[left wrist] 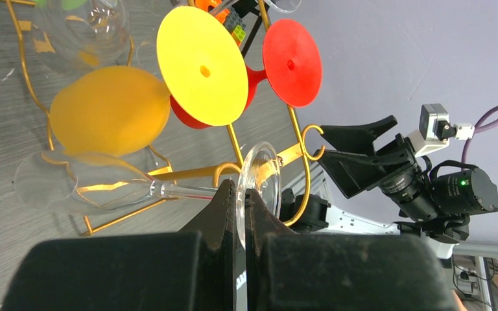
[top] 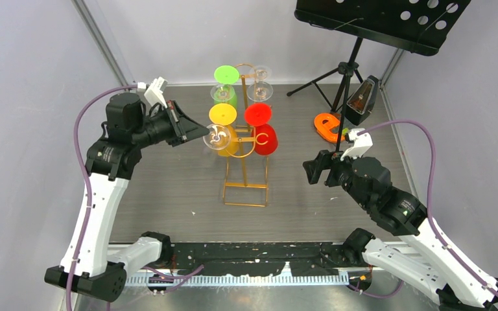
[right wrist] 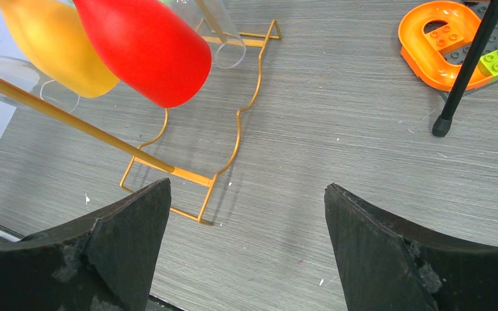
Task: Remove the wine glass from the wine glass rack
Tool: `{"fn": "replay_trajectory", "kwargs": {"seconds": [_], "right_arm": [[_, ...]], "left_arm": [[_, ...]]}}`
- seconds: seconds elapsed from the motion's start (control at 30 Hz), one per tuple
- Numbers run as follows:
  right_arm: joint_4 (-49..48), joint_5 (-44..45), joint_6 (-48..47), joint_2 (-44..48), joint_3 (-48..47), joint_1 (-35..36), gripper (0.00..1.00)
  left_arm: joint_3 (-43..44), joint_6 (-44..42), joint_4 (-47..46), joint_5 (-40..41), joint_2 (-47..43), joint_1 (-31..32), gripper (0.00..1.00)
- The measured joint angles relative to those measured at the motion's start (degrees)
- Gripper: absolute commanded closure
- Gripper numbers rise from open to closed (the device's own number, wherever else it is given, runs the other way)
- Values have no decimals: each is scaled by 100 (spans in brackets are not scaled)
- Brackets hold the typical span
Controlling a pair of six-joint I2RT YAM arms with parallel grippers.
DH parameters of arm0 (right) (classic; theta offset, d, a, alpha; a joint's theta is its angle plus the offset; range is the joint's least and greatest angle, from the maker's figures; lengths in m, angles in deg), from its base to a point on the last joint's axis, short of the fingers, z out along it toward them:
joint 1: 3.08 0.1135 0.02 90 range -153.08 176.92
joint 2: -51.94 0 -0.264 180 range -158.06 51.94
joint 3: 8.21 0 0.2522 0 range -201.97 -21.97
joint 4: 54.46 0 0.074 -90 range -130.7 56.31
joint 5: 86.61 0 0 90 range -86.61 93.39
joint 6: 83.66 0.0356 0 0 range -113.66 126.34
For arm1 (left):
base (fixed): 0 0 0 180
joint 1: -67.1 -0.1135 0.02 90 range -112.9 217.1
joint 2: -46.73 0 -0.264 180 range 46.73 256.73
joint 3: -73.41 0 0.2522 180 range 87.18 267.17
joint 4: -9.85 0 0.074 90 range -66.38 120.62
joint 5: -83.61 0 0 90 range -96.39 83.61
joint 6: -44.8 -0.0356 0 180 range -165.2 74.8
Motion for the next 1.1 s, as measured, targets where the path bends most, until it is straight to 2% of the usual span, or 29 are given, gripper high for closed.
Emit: {"fn": "replay_trajectory", "kwargs": {"seconds": [0.57,1.1], "right_arm": [[2,0,-2,-28,-2,0,6],[7,-166,-11,-136,-103,0,5]], "left_arm": [[306,-164,282,605,-90,-103,100],[398,-376,603,704,-776,-361,100]]}}
